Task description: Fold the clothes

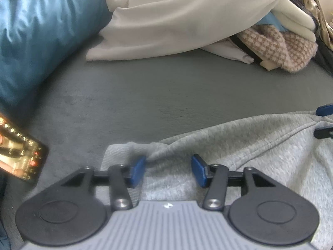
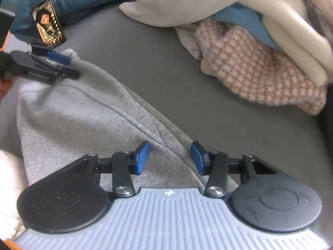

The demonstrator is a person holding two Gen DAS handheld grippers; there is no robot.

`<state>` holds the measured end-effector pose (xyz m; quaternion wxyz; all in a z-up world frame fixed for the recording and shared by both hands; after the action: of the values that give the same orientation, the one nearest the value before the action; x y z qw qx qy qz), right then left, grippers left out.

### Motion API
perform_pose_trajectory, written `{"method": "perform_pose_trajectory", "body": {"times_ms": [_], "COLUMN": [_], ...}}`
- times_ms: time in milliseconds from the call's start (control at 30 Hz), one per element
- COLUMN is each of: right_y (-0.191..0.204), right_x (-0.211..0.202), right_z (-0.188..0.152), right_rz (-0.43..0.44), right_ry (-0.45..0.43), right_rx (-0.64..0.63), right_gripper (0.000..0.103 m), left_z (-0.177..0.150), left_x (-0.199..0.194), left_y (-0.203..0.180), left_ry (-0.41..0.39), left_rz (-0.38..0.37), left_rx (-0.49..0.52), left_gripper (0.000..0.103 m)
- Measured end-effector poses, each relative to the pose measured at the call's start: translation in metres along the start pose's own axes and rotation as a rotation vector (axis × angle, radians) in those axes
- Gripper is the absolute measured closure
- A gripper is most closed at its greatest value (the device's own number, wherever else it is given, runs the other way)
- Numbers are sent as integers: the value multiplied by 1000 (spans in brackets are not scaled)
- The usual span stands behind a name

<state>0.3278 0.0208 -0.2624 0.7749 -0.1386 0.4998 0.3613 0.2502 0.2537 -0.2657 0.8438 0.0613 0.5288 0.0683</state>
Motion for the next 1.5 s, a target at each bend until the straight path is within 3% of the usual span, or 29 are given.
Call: {"method": "perform_pose_trajectory", "body": {"times_ms": [133,233,300,367,500,667,867,1033,1200,1300,1400,1500], "right_y": [10,22,29,33,35,28,23,10,-1,-17,-43,-79], "right_x": [14,17,17,16,6,23,20,14,-16,-48,-74,-89], "right_z": [-2,-4,-4,-4,1,0,-3,0,-6,-23,-44,-72], "right_rz": [-37,-70,-98,-117,-169,-205,-195,-155,-136,-152,-204,-279], "right_ry": [33,33,34,28,-30,-10,-38,-79,-187,-240,-215,-127], "right_rx": [-76,-149,-184,-205,-222,-213,-155,-12,119,149,138,112], "right_gripper": [61,75,91,97,98,98,95,90,59,56,56,58], "left_z": [1,-1,-2,-2,-2,-1,-1,3,14,22,27,29], "left_x": [1,1,2,1,1,-2,-29,-56,-39,-16,2,9], "left_y": [-4,-7,-10,-11,-11,-15,-13,-18,-51,-71,-82,-82], "left_ry": [1,-7,-14,-18,-37,-25,12,-41,-55,-38,-16,-15], "left_rz": [12,24,34,42,46,51,54,48,-13,-33,-13,7], "left_rx": [3,20,28,31,33,78,119,78,89,106,88,55], "left_gripper": [49,47,46,46,46,45,37,36,36,36,36,32]}}
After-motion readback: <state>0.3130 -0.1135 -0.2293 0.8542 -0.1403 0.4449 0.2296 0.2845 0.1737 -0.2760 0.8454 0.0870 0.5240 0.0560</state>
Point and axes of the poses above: each gripper's, at about its wrist camera, not at the fingertips, and x roughly the way its jaws point, y to its left, z to its top, the point moved 2 cm from there along x, roughly the way its jaws point, and after that the axes turned 11 degrees about x, right-handed, at the moved point
